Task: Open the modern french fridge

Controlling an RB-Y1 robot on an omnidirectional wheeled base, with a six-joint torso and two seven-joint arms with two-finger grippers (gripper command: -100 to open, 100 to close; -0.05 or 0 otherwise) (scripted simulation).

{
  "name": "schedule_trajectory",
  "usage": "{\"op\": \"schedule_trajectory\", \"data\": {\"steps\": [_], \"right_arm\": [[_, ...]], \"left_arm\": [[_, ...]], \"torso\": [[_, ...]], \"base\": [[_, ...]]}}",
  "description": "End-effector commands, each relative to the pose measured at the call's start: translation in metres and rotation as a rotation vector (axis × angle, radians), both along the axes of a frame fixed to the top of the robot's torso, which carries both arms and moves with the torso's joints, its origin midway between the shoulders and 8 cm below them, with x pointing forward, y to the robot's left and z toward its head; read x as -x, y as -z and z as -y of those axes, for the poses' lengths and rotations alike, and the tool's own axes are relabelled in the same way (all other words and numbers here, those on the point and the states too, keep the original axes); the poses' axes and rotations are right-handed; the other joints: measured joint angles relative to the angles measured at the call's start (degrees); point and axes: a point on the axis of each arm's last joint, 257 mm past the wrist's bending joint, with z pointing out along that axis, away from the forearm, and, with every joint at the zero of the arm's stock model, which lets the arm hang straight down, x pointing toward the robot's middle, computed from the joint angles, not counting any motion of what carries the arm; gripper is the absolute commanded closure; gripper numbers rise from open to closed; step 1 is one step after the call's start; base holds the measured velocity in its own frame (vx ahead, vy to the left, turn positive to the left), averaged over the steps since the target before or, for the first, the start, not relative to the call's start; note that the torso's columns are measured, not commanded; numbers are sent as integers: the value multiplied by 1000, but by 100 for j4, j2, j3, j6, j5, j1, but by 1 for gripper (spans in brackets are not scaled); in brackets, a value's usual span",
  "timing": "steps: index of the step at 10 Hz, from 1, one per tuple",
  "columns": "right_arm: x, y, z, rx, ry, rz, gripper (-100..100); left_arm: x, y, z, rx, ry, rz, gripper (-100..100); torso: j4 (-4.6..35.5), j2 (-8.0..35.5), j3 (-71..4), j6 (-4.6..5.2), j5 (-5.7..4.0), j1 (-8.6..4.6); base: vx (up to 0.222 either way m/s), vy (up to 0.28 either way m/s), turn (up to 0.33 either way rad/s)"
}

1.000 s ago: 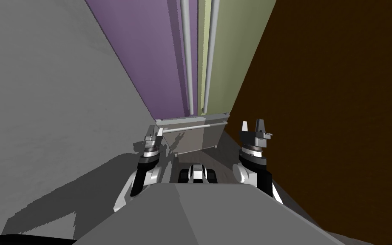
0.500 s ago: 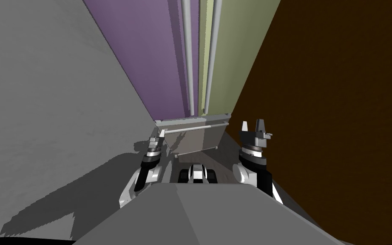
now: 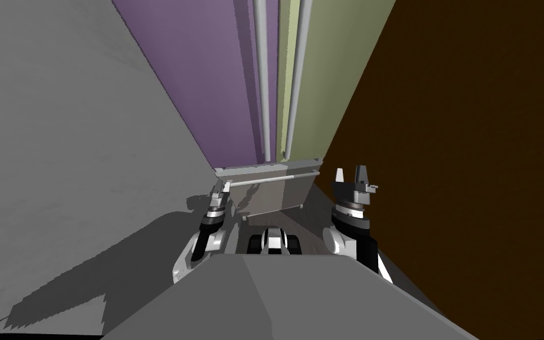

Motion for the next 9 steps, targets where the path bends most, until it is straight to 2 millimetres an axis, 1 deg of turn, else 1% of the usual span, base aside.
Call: {"op": "schedule_trajectory", "data": {"steps": [1,3,4,5,8,9], "right_arm": [[0,0,0,0,0,0,0],[0,0,0,0,0,0,0],[0,0,0,0,0,0,0],[0,0,0,0,0,0,0],[0,0,0,0,0,0,0],[0,0,0,0,0,0,0]], "left_arm": [[-5,18,-5,-3,-4,-14,-100],[-8,29,-8,-4,-8,-24,-100],[-10,32,-9,-6,-8,-14,-100],[-11,41,-11,-3,-13,-36,-100],[-16,59,-16,-2,-20,-44,-100],[-17,61,-17,-2,-21,-34,-100]], "torso": [[0,3,1,0,0,-2],[1,5,3,0,-1,-4],[1,4,3,0,-1,-3],[0,-1,0,0,0,1],[2,6,3,0,-1,-4],[1,3,2,0,0,0]], "base": [[42,8,11],[32,4,8],[50,12,18],[38,8,5],[36,6,10],[57,13,17]]}}
